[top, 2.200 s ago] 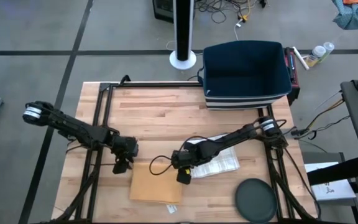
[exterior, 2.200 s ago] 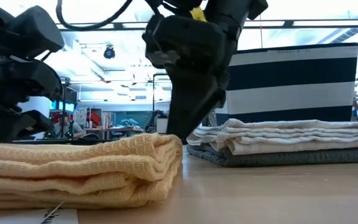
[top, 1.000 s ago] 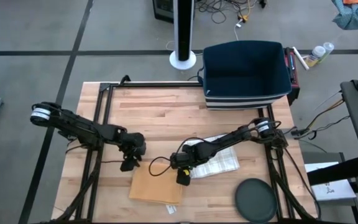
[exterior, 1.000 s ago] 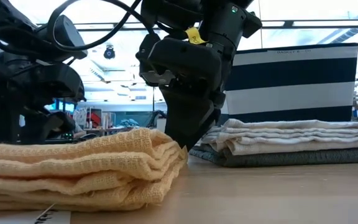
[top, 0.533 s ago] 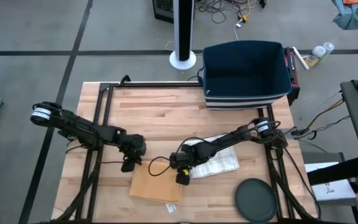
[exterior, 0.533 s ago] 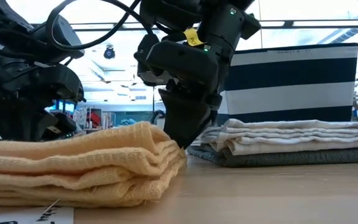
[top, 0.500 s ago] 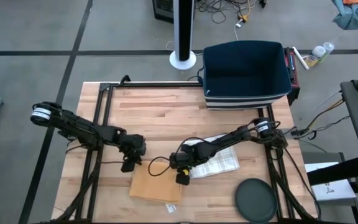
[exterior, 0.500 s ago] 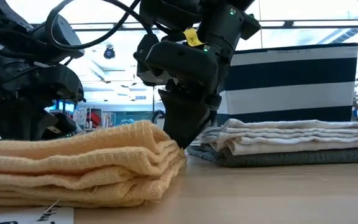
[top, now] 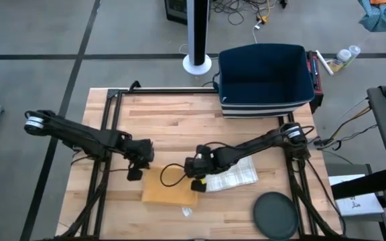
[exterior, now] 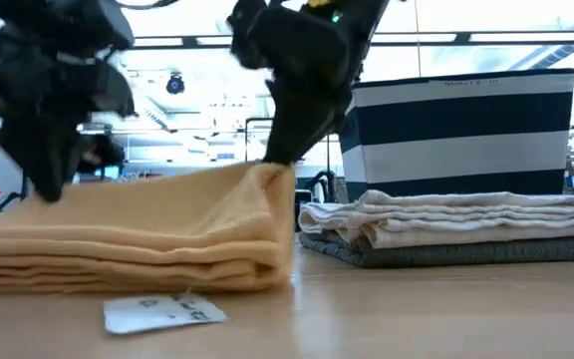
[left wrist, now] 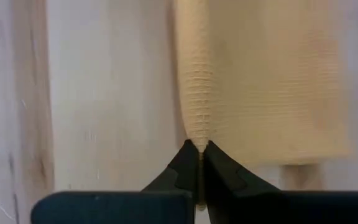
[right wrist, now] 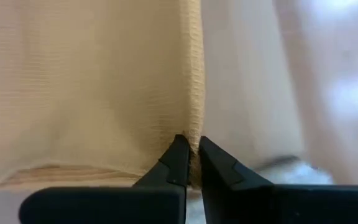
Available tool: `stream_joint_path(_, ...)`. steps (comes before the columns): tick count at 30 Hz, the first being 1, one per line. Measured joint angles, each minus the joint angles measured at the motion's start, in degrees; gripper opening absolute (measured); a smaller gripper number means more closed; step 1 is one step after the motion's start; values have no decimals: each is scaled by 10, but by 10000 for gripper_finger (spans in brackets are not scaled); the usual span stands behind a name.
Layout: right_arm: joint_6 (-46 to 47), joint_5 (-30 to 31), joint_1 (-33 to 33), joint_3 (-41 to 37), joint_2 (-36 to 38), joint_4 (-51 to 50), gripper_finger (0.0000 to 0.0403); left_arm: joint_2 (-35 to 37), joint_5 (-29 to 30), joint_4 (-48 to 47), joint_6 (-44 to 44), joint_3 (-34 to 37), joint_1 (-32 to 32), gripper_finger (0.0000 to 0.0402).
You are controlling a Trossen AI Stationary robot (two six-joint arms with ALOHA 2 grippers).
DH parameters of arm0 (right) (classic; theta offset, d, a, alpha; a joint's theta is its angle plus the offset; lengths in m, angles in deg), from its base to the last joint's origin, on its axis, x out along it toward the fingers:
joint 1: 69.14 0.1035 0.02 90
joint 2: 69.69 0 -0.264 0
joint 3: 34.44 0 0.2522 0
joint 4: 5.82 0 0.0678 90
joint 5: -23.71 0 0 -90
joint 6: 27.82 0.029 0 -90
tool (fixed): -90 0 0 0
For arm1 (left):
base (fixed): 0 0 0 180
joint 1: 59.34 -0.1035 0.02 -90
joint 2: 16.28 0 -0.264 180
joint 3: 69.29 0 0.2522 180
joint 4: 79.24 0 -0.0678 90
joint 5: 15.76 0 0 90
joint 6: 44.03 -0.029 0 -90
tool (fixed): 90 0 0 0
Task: Fold kitchen towel into neat rectangle
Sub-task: Stack the orange towel on top of the white patterned towel
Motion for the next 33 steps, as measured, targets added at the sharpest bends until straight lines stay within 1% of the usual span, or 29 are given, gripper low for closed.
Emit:
stream_joint_path(2,-2,20,0,1,19,3,11,19,1,-8,0,-22,0,1)
stream_joint_path(7,-32,82,0,1,41,-5,11,48,49,-48,-17,-88,0,1)
stream_joint_path(14,-84,155,-10,9,76,-4,10,49,102,-96,-54,-184,0,0)
stream_joint_path(16,-99,169,-11,9,88,-7,10,41,110,-100,-65,-209,-7,0)
stream_joint_path(20,-138,197,-14,9,131,-10,9,28,148,-107,-99,-260,-17,0)
stream_joint_path(22,-153,202,-18,9,155,-11,9,24,162,-109,-117,-288,-22,0)
stream_joint_path(26,-184,205,-21,9,209,-35,9,6,165,-105,-138,-352,-38,0)
stream_joint_path(30,-211,229,-25,10,246,-104,9,-30,165,-107,-141,-396,-48,0)
stream_joint_path(33,-203,233,-34,5,252,-179,9,-79,165,-99,-140,-413,-57,0)
